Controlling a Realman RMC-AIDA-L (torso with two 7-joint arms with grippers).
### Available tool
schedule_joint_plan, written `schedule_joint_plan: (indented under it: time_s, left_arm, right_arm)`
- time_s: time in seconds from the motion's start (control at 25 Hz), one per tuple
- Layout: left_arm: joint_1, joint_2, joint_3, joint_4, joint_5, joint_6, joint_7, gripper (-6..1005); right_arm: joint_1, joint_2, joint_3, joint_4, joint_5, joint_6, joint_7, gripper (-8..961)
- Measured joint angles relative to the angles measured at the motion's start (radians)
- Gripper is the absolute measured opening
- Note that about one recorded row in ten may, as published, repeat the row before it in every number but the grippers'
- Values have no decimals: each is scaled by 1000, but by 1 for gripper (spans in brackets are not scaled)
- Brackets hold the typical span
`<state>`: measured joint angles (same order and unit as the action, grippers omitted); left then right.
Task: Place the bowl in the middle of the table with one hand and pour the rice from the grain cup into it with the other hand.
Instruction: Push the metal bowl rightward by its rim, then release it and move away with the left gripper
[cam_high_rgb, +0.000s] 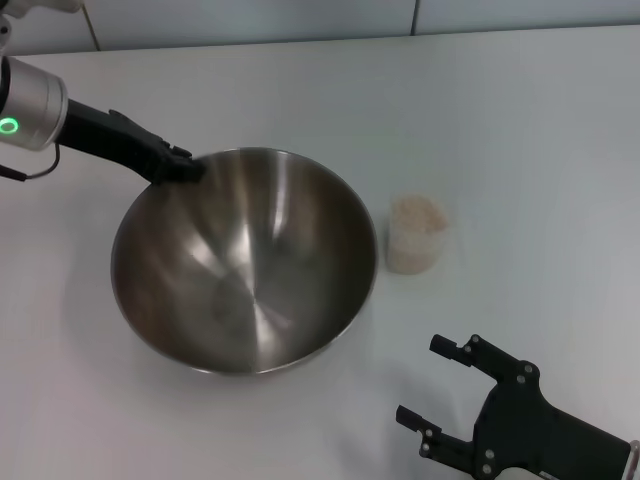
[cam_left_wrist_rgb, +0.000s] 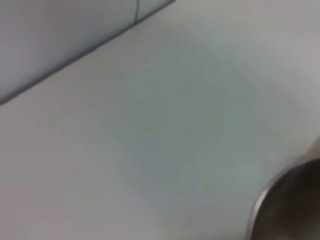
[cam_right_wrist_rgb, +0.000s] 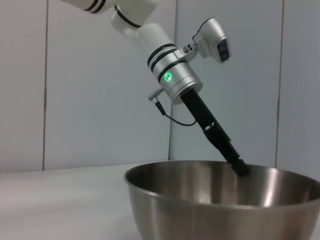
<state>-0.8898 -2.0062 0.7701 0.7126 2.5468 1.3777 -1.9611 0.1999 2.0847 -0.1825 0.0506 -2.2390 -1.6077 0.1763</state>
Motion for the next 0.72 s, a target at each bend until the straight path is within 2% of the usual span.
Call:
schedule_joint_plan:
  time_s: [0.08, 0.2, 0.32, 0.4, 0.44, 0.52, 0.56, 0.64, 0.72]
  left_arm:
    - [1, -1, 0, 27, -1, 8, 0, 73]
    - [1, -2, 0, 73, -7, 33, 0, 222]
    - [27, -20, -11, 249, -34, 135, -1, 390]
    - [88, -42, -11, 436, -107, 219, 11, 529]
    - [110, -47, -10, 493, -138, 235, 18, 568]
    - [221, -62, 9, 681, -267, 262, 54, 647]
    - [271, -64, 22, 731, -334, 251, 76, 687]
    - [426, -66, 70, 834, -508, 201, 150, 766]
    - [594, -65, 127, 880, -699, 125, 258, 774]
  right_arm:
    - [-1, 0, 0, 0, 0, 0, 0, 773]
    - [-1, 0, 0, 0, 0, 0, 0, 773]
    - [0, 0, 0, 0, 0, 0, 0, 772]
    - [1, 0, 1, 0, 0, 0, 0, 772]
    - [1, 0, 2, 0, 1, 1, 0, 772]
    - [3, 0, 8, 0, 1, 3, 0, 772]
    - [5, 0, 11, 1, 1, 3, 0, 772]
    - [6, 0, 15, 1, 1, 3, 4, 772]
    - [4, -1, 21, 2, 1, 3, 5, 772]
